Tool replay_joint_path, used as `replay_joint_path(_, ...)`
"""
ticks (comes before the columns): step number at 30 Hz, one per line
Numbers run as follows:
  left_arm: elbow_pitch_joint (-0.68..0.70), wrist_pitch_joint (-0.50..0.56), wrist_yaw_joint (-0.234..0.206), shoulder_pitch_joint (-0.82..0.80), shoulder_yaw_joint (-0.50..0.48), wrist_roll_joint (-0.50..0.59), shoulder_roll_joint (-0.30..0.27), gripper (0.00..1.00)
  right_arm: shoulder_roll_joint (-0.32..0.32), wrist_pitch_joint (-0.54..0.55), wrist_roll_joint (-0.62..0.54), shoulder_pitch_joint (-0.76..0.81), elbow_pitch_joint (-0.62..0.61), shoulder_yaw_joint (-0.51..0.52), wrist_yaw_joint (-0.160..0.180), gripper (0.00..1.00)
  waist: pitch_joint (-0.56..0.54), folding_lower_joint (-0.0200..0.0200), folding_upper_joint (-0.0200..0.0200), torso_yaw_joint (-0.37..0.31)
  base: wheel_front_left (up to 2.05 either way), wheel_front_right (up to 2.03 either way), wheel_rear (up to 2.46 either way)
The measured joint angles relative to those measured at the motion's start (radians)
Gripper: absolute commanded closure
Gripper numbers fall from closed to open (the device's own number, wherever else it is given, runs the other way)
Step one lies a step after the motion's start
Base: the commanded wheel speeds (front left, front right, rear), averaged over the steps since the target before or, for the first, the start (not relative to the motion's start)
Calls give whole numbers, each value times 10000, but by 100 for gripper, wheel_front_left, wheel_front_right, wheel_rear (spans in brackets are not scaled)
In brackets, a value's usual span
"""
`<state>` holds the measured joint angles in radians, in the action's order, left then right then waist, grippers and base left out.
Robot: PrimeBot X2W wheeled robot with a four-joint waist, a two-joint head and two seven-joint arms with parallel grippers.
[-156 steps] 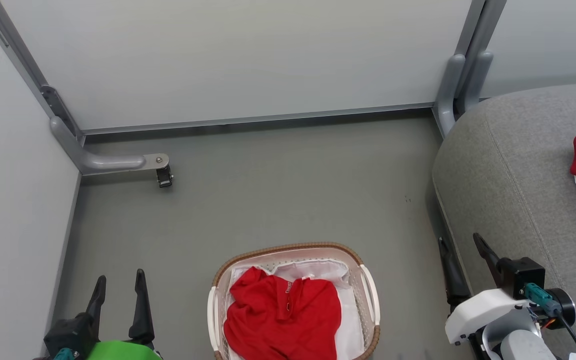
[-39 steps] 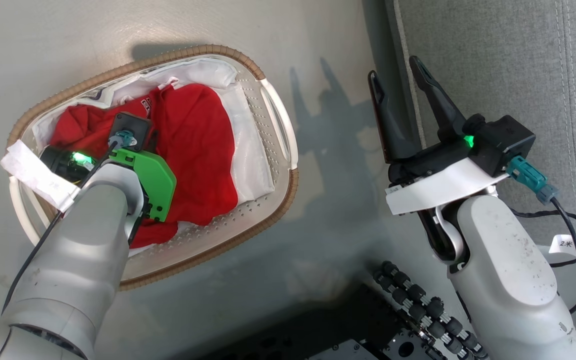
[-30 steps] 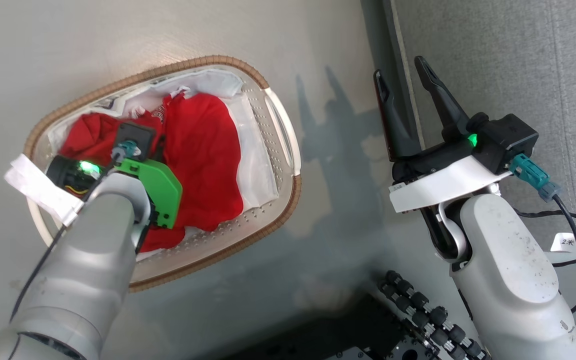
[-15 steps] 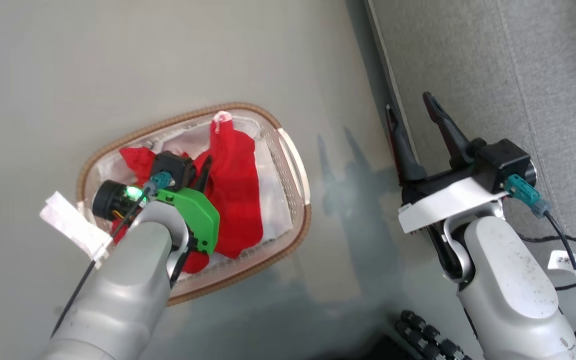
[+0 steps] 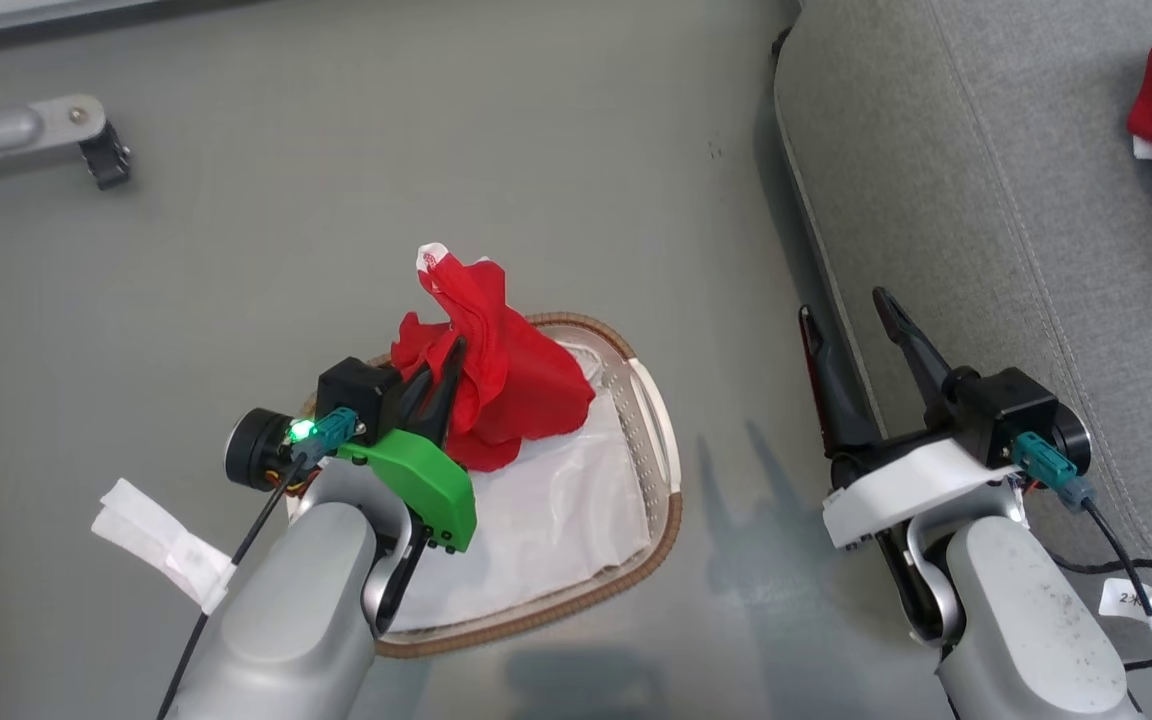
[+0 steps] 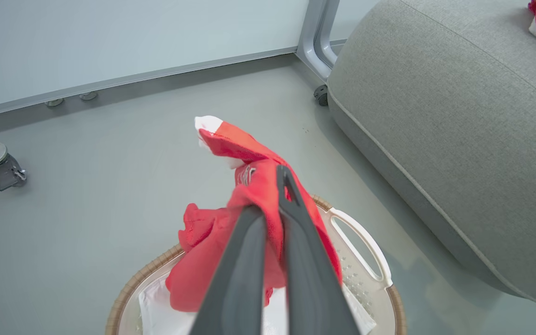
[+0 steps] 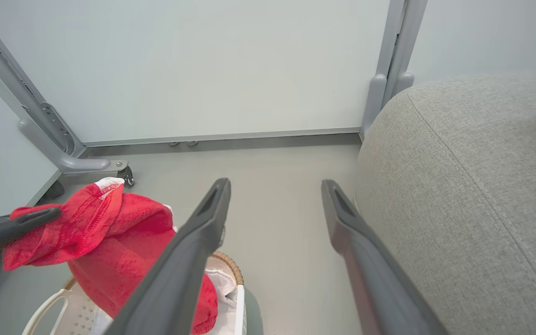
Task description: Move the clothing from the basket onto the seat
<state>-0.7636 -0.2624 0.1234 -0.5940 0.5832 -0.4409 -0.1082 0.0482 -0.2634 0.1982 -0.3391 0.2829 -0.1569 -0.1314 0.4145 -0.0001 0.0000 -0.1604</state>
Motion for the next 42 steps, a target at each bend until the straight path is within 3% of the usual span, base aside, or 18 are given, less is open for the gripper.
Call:
replay_joint_path(19, 2708, 0, 42, 1083, -1530, 1055, 336, 100, 2, 0, -222, 1729, 123, -84, 0, 0, -2679, 0, 0, 1011, 0, 0, 0)
replay_joint_path(31, 4355, -2, 46, -44, -1450, 1051, 336, 100, 2, 0, -222, 2104, 222, -234, 0, 0, -3297, 0, 0, 1299, 0, 0, 0)
replay_joint_path(42, 4656, 0, 58, -433, -1346, 938, 359, 100, 4, 0, -253, 2338, 339, -297, 0, 0, -3499, 0, 0, 1337, 0, 0, 0)
